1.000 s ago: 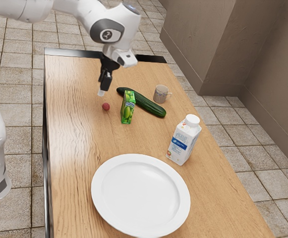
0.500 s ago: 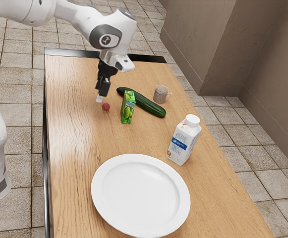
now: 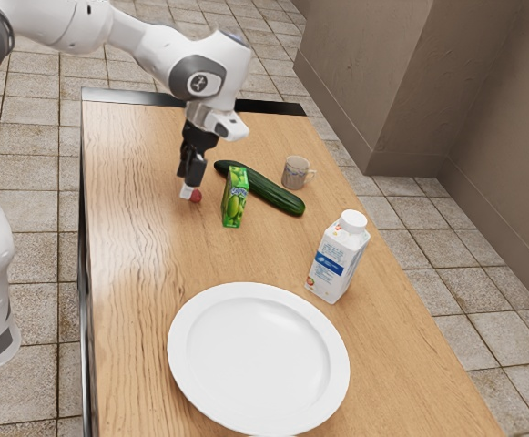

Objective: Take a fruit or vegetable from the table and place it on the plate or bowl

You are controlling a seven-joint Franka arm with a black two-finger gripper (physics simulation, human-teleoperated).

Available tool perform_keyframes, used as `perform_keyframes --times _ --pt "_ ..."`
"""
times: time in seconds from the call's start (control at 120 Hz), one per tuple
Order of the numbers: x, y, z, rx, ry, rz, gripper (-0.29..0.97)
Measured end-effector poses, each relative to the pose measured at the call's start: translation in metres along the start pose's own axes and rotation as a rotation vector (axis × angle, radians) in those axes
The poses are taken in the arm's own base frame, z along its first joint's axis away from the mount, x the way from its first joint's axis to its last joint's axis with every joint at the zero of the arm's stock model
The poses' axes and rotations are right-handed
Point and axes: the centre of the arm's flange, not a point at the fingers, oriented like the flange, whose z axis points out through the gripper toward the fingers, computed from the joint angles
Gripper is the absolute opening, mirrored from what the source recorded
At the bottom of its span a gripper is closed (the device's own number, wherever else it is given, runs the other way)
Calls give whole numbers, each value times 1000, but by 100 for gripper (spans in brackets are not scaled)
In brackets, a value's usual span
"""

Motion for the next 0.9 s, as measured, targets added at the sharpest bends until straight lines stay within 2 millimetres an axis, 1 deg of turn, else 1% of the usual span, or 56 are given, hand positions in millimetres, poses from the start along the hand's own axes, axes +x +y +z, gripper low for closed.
perform_keyframes --times 0.067,0.167,0.533,0.9 --pt "0 -5 4 -8 -2 -12 68" --pt "1 -8 6 -8 -1 -16 68" --pt "18 -14 20 3 23 -7 68" --pt "21 -16 22 2 39 -5 68"
